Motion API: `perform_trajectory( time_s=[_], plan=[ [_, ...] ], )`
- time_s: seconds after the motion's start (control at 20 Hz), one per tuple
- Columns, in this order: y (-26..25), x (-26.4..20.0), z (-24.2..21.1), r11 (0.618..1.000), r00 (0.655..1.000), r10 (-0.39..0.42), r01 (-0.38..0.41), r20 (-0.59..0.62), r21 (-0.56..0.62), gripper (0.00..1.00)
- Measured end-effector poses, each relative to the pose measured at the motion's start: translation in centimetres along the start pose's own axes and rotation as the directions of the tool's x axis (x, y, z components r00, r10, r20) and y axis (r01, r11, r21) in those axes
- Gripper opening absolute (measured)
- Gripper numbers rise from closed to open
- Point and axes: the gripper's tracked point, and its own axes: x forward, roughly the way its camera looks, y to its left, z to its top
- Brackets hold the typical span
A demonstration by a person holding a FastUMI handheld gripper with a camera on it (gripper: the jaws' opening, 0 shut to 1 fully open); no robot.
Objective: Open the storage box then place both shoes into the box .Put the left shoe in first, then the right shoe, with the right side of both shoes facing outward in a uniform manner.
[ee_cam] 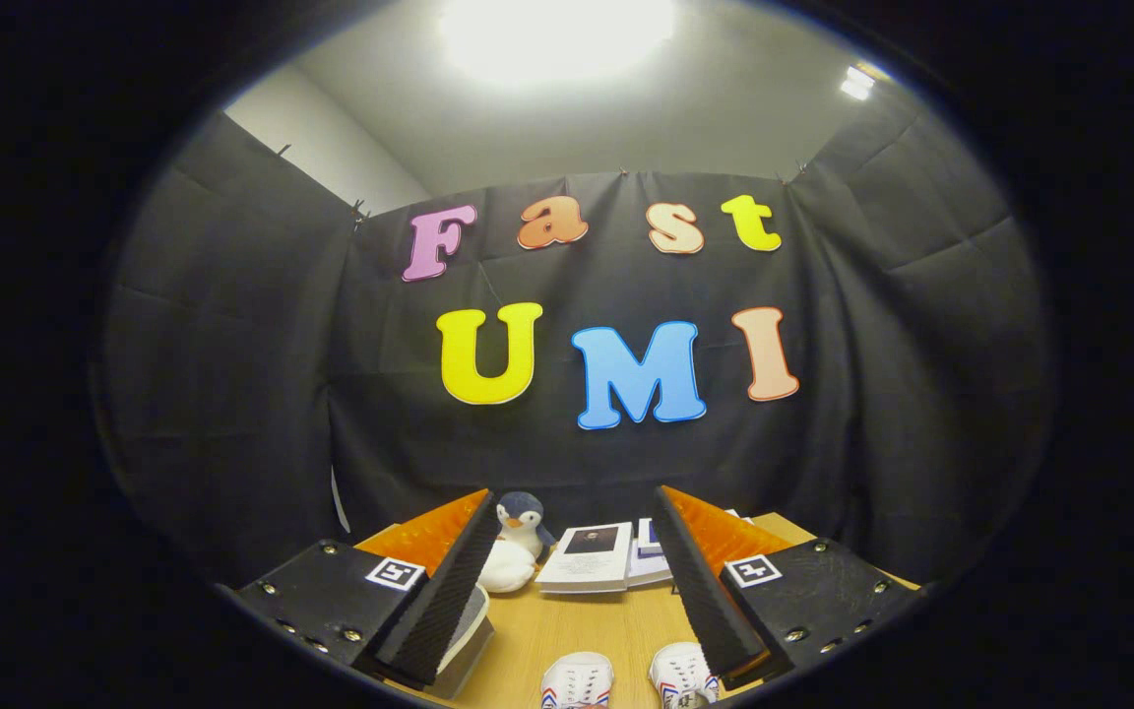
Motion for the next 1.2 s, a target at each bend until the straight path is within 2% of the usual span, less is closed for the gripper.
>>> perform_trajectory(
  time_s=[0.3, 0.6, 0.75, 0.9, 1.2],
  plan=[
    [1.2, 0.0, -2.3, 0.992, 0.996, 0.058, -0.051, -0.063, 0.112, 0.95],
    [3.3, 0.0, -6.6, 0.95, 0.97, 0.157, -0.098, -0.183, 0.297, 0.95],
    [4.4, 0.0, -8.7, 0.908, 0.948, 0.21, -0.098, -0.239, 0.407, 0.95],
    [5.0, -0.2, -10.7, 0.847, 0.923, 0.257, -0.072, -0.286, 0.527, 0.98],
    [6.1, -0.6, -14.6, 0.741, 0.877, 0.329, -0.011, -0.349, 0.672, 0.97]
  ],
)
